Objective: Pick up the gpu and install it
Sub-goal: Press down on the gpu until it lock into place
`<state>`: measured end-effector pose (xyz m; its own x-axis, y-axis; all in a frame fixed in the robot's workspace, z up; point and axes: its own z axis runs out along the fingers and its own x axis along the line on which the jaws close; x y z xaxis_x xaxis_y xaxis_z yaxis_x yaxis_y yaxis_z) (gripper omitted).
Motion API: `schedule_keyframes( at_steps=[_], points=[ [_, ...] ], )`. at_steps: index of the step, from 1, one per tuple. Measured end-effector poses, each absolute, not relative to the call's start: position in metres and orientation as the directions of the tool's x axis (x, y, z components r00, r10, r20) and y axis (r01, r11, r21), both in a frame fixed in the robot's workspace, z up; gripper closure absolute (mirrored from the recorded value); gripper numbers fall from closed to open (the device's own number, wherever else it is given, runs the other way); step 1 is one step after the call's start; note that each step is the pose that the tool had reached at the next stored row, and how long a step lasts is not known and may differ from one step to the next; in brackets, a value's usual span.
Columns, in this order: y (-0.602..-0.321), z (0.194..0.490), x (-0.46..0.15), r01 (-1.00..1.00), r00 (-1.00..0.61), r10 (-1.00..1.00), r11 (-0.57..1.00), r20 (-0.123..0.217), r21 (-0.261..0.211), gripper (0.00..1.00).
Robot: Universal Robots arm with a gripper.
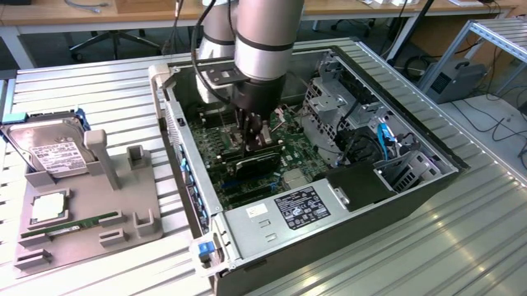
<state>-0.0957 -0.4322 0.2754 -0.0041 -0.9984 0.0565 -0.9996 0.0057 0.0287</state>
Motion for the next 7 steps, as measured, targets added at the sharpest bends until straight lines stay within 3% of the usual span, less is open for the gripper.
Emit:
schedule_keyframes(
  at_steps=[7],
  points=[
    [-0.4322,0.2754,-0.0915,-0.999,-0.004,-0.998,0.006,0.057,0.031,0.89]
  ],
)
